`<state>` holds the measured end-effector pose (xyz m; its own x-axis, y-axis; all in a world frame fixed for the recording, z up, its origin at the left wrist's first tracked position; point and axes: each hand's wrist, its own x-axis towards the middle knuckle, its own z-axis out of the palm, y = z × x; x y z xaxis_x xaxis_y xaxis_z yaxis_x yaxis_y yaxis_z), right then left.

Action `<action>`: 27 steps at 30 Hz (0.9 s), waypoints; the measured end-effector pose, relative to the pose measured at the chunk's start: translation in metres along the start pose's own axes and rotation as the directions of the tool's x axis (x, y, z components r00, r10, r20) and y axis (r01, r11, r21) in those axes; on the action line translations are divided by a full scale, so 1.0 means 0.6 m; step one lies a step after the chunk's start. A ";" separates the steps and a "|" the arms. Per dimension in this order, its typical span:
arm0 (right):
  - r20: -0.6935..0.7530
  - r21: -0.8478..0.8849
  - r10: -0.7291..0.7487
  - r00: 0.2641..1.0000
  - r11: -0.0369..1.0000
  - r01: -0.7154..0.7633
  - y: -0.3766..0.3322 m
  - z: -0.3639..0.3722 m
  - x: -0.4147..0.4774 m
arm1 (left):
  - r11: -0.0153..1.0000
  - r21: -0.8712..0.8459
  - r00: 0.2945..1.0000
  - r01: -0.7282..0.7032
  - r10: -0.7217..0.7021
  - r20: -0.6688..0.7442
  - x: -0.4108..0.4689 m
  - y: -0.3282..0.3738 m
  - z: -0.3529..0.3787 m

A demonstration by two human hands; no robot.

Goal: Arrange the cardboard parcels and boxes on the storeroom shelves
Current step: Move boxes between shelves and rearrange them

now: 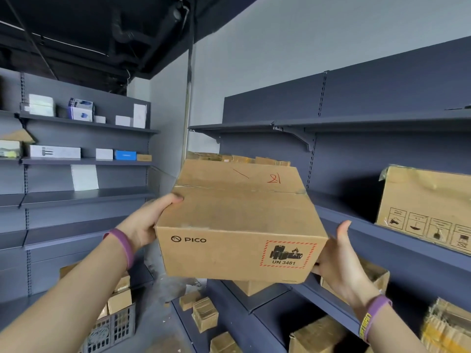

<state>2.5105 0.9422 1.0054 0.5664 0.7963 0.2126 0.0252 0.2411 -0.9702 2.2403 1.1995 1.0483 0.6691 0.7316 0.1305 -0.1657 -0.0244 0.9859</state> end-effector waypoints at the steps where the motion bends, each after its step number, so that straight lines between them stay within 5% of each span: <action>1: -0.018 -0.017 0.012 1.000 1.000 -0.012 -0.010 0.005 0.000 | 1.000 0.000 1.000 0.000 0.000 -0.001 -0.001 -0.006 -0.001; 12: -0.170 -0.200 -0.054 0.984 0.980 0.019 -0.043 0.041 0.020 | 0.993 0.095 0.989 -0.070 0.056 0.137 -0.010 -0.037 -0.016; 27: -0.167 -0.236 -0.100 0.981 0.970 0.059 0.020 0.022 0.020 | 1.000 0.010 1.000 0.027 -0.027 -0.010 -0.025 0.008 0.007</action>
<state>2.5070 0.9618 0.9979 0.6906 0.6642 0.2863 0.2522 0.1499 -0.9560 2.2326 1.1859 1.0514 0.6661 0.7388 0.1028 -0.1404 -0.0112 0.9900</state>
